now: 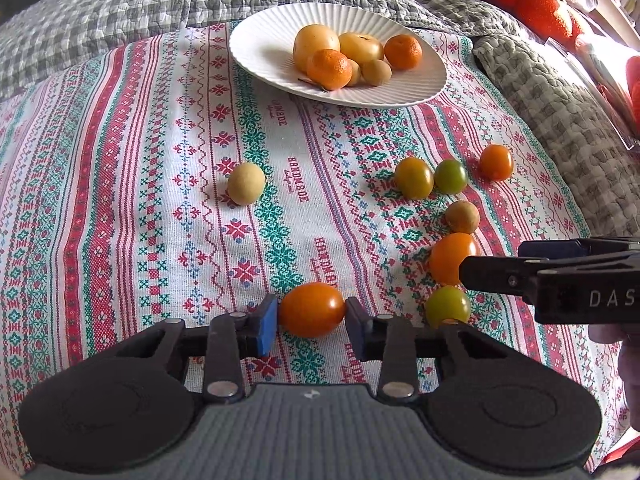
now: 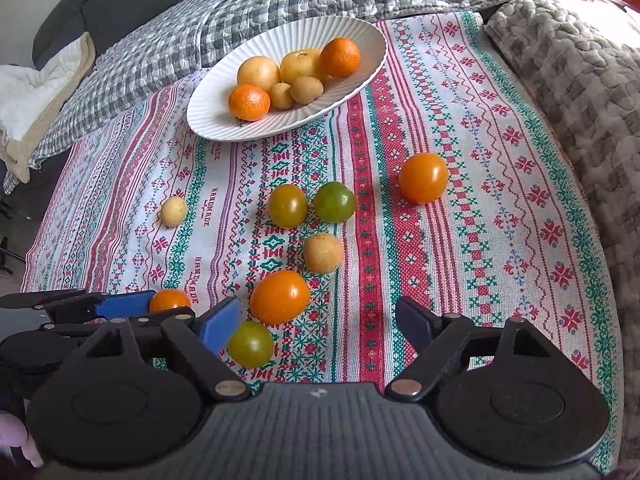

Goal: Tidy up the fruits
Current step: 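Grasp an orange cherry tomato with the left tool while the right tool grasps another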

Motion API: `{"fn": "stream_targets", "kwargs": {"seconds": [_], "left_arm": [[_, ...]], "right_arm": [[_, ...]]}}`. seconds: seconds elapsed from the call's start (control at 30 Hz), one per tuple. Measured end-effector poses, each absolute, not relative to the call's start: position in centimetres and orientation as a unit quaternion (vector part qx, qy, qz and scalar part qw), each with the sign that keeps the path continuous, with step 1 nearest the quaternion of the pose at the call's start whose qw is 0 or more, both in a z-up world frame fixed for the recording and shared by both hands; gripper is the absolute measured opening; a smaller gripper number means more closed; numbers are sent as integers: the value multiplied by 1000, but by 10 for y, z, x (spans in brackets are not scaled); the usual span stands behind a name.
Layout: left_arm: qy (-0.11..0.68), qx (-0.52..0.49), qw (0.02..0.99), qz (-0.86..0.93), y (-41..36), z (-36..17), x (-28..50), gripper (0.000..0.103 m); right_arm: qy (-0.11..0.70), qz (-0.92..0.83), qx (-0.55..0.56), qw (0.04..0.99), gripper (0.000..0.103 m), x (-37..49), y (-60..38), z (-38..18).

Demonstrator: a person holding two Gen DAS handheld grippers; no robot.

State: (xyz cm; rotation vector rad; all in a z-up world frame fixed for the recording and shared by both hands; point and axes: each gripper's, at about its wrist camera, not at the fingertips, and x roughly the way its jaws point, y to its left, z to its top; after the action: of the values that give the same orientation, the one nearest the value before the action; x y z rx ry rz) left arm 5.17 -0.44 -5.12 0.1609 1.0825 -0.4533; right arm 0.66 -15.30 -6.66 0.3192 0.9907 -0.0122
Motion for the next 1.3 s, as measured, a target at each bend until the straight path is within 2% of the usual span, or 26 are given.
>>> {"fn": "stream_targets", "kwargs": {"seconds": [0.57, 0.73, 1.3], "left_arm": [[505, 100, 833, -203, -4, -52, 49, 30], [504, 105, 833, -203, -6, -53, 50, 30], [517, 77, 826, -209, 0, -53, 53, 29]], "right_arm": [[458, 12, 107, 882, 51, 17, -133, -73], [456, 22, 102, 884, 34, 17, -129, -73], [452, 26, 129, 882, 33, 14, -131, -68]]}}
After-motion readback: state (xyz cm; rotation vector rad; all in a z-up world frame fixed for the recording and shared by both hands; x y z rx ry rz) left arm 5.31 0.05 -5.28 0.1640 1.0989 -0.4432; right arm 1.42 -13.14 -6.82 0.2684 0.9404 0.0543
